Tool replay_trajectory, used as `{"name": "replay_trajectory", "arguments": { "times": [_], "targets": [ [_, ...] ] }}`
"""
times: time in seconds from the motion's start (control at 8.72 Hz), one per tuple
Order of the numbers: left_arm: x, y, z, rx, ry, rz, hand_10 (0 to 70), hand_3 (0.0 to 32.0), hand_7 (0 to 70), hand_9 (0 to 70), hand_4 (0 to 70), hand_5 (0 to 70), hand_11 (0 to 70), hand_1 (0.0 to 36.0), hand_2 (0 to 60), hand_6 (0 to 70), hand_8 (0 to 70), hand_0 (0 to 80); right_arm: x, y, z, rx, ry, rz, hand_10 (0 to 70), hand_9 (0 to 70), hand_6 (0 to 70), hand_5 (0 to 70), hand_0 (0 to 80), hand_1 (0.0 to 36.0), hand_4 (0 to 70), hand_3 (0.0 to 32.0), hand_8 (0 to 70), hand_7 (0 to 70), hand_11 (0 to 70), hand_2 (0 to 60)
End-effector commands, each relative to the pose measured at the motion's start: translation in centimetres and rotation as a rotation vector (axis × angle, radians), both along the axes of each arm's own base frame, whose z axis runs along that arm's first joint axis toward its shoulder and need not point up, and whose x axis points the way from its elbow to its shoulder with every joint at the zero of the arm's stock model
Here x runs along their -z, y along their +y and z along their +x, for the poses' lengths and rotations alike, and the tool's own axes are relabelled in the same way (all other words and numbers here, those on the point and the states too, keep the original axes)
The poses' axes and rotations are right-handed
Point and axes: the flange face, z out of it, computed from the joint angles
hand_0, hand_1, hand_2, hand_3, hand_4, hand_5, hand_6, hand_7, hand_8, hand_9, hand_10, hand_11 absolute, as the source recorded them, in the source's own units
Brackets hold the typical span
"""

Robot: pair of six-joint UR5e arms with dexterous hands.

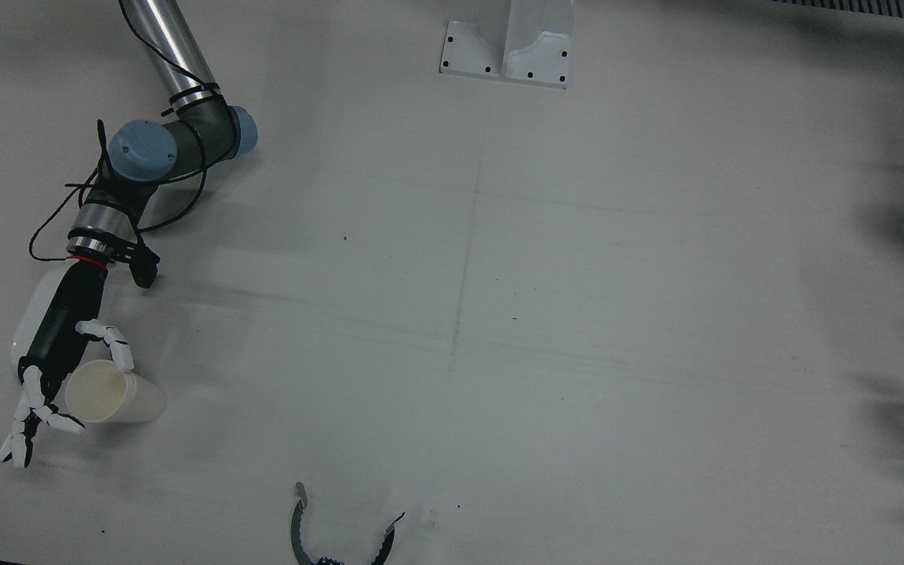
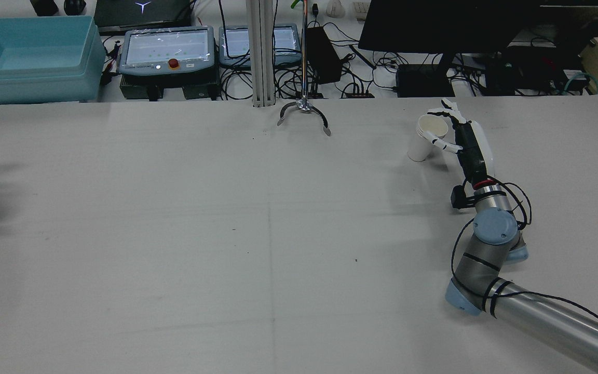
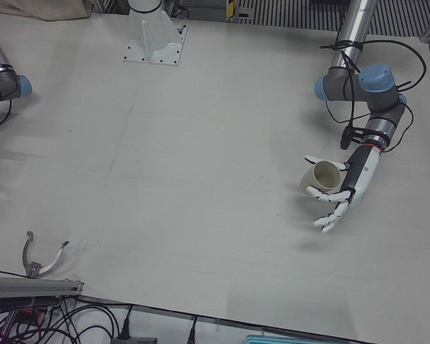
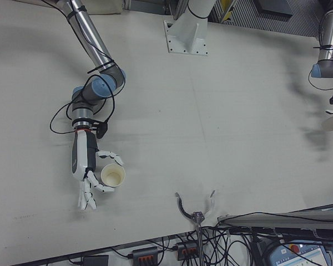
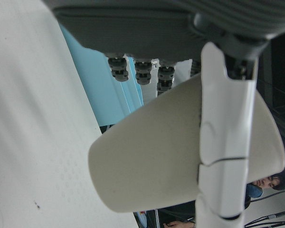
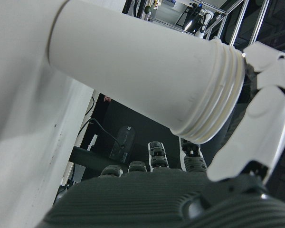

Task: Pour water
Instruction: 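Lift the white paper cup off the table with the right hand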

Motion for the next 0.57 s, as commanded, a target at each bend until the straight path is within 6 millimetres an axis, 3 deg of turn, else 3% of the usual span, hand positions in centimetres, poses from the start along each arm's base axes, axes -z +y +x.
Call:
{"name": "replay_trajectory", "arguments": {
  "times": [0.0,0.23,0.46],
  "targets": [
    [-0.11,0.00,0.03,-0.001,-0.001,-0.002,6.1,0.0,22.1,11.6,59.6,37.7,10.4,20.3,0.0,11.0,6.7,66.8,-0.40,-0.10,-0.26,0.001,0.012,-0.009,0.0,1.5,5.3,26.5,43.5,14.4,10.3,1.0,0.0,14.7,0.0,28.0],
    [-0.51,0.10,-0.03,0.001,-0.003,-0.006,6.2,0.0,22.1,11.9,59.4,37.2,10.5,20.4,0.0,10.9,6.9,66.4,-0.22,-0.13,-0.46,0.004,0.012,-0.009,0.0,1.2,3.8,23.7,42.9,14.1,2.6,5.4,0.0,13.2,0.0,25.2],
    [-0.44,-0.16,0.10,0.001,-0.003,-0.003,6.2,0.0,22.0,12.0,58.8,37.2,10.5,20.5,0.0,10.9,7.0,66.4,0.13,-0.20,-0.99,0.010,0.013,-0.007,0.0,1.1,3.5,23.2,41.9,13.7,2.0,6.0,0.0,12.9,0.0,25.3]
  ]
}}
